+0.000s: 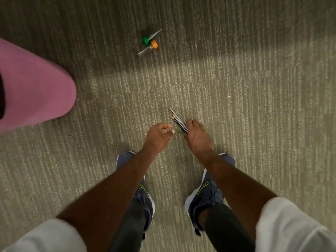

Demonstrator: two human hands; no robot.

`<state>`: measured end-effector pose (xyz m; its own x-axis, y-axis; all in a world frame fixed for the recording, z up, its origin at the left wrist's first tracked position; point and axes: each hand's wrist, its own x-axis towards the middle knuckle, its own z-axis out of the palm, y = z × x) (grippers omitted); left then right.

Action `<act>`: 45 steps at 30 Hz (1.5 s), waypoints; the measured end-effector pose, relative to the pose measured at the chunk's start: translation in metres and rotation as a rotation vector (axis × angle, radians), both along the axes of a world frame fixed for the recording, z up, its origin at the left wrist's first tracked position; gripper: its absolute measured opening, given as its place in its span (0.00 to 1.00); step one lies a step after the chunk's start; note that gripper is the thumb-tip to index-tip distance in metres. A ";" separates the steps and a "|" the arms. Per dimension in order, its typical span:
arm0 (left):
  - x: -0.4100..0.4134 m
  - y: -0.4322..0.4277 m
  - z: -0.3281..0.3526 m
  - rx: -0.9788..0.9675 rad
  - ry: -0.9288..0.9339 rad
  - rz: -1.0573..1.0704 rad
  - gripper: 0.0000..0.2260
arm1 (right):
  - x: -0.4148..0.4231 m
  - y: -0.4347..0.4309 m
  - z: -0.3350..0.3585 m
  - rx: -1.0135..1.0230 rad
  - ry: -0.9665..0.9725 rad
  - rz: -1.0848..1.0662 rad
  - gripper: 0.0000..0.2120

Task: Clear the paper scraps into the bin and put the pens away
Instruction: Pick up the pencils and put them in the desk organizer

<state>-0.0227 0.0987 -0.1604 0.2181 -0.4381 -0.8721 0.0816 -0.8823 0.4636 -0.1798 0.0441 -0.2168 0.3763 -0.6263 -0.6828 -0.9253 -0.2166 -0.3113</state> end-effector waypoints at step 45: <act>0.011 -0.005 0.119 -0.123 0.146 0.452 0.17 | 0.041 0.006 0.179 0.139 -0.594 -0.556 0.06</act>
